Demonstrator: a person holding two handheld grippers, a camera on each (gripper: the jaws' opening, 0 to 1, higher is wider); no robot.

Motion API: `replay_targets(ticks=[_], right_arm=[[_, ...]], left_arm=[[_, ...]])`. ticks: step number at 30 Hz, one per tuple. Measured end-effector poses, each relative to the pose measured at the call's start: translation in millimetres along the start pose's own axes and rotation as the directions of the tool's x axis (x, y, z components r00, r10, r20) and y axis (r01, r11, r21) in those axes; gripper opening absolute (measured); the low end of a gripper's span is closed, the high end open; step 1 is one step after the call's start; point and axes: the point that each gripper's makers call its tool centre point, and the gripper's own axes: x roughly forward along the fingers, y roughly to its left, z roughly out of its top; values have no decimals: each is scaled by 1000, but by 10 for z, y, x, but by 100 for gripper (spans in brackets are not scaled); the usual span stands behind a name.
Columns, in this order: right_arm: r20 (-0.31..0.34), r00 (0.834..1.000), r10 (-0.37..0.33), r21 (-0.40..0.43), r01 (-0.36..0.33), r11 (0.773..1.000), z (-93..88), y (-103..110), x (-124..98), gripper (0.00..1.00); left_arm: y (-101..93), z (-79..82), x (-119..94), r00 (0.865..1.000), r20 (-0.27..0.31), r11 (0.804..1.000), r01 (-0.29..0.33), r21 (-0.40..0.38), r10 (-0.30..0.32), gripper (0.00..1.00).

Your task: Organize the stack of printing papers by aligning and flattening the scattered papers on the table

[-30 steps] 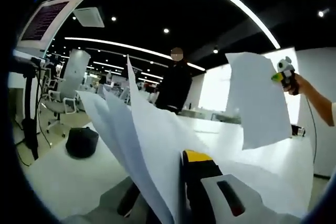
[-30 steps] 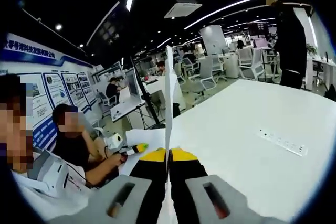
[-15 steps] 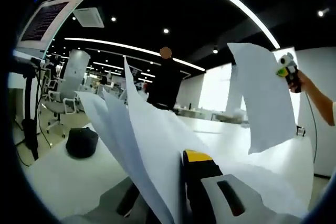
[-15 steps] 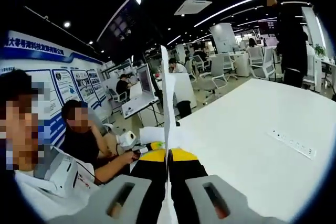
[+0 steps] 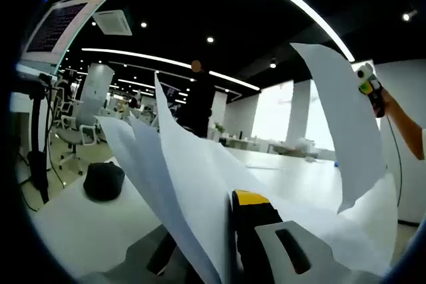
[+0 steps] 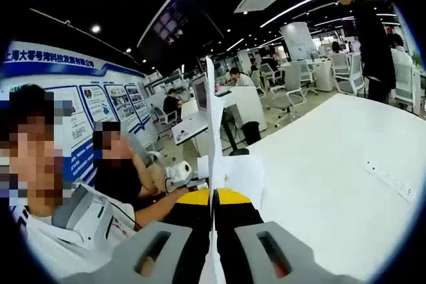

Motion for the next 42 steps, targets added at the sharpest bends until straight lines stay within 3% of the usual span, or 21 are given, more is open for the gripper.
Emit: replay_targets(ticks=[10,21,32,42], right_arm=[[-35,998,52,18,-52,999,-108,94,183,0],[-72,995,68,47,-64,997,-147,-70,337,0],[-107,994,25,53,-19,998,-171,-325,375,0],[-142,990,-2,41,8,999,-213,-420,470,0]], left_arm=[[-4,0,6,1000,1,1000,1,0,-1,9],[-19,5,2,1000,3,1000,3,0,-3,9],[-43,17,-10,1000,1,1000,2,2,-2,9],[-34,23,-12,1000,3,1000,2,6,-2,9]])
